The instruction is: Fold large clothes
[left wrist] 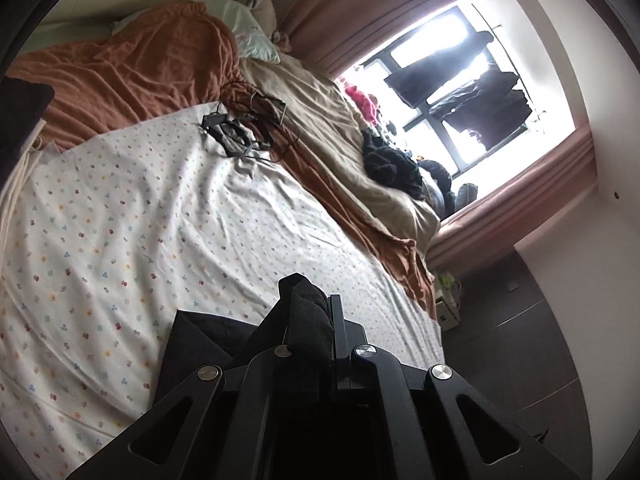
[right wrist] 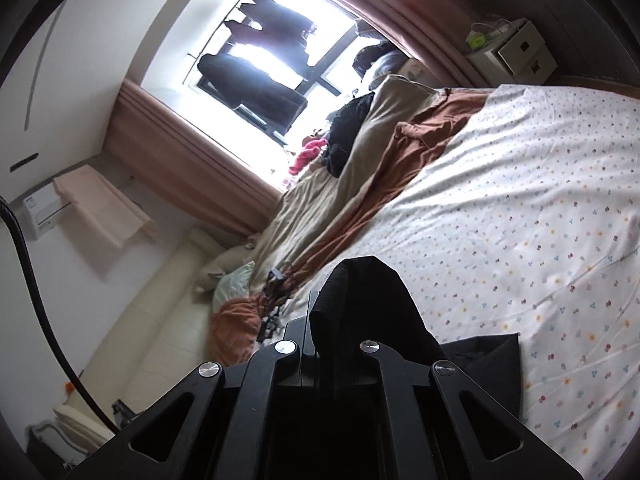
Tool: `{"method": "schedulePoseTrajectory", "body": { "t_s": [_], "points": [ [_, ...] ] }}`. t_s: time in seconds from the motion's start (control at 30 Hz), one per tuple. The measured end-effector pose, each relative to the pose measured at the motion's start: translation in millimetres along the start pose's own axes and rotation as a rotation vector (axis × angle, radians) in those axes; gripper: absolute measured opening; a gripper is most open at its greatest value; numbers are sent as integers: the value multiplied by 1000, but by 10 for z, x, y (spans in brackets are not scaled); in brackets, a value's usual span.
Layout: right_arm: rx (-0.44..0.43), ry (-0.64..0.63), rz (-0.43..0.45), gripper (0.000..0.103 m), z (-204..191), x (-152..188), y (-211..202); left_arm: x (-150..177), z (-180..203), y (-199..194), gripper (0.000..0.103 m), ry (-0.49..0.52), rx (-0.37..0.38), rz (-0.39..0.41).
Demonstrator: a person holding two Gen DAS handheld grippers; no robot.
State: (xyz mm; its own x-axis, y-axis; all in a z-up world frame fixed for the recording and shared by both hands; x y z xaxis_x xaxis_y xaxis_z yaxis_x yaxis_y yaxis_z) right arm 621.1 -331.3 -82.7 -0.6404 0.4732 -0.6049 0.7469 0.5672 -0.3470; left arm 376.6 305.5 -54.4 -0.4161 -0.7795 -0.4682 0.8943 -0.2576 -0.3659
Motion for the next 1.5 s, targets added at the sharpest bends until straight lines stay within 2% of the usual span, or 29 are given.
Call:
{"method": "schedulePoseTrajectory", "body": {
  "t_s": [0.27, 0.3, 0.33, 0.4, 0.47, 0.5, 0.53, 0.7, 0.83, 1.03, 1.3, 1.4, 1.47, 1.5],
  "points": [
    [87, 37, -68, 7, 449, 213, 433, 98, -490, 576, 2, -52, -78, -76],
    [125, 33, -74, 12, 482, 228, 467, 106, -552, 620, 2, -73, -71, -84],
    [151, 29, -78, 32, 504, 232, 492, 110, -579, 651, 4, -88, -60, -91],
    [194, 29, -69, 63, 548, 220, 491, 126, -642, 710, 24, -114, -43, -100],
    [206, 29, -35, 64, 558, 208, 418, 120, -646, 702, 78, -117, -29, -84],
    [204, 28, -40, 64, 562, 212, 401, 110, -628, 667, 85, -110, -24, -63],
    [208, 35, -47, 64, 578, 222, 387, 100, -603, 623, 88, -96, -24, -44],
    [275, 48, -64, 64, 700, 313, 237, 127, -566, 447, 88, -24, -95, -44],
    [368, 18, -78, 64, 828, 397, 76, 271, -708, 357, 87, 9, -164, -94],
    [497, -78, -224, 64, 1029, 645, -17, 578, -960, 233, 75, 55, -253, -176],
    [549, -137, -381, 64, 1231, 1056, -28, 951, -1227, 316, 61, 114, -324, -298],
    [541, -137, -393, 64, 1252, 1146, -39, 1027, -1286, 359, 43, 131, -349, -327],
    [526, -124, -398, 51, 1245, 1182, -53, 1064, -1294, 383, 27, 137, -348, -343],
    [516, -124, -397, 24, 1237, 1194, -56, 1070, -1280, 390, 23, 147, -342, -341]
  ]
}}
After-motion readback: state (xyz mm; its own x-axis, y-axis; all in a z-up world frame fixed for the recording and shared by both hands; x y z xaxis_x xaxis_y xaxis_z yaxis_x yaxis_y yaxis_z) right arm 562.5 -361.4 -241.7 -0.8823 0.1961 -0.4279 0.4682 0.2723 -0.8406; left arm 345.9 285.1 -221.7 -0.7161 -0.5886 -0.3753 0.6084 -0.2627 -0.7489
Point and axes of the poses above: each gripper's, at about its wrist camera, not at the fingertips, and y roughly the way its jaws point, z to its right, x to its underside, the point moved 5 cm from there along y, roughly the way its jaws point, and after that the axes turned 7 degrees about x, right-handed, at the moved point
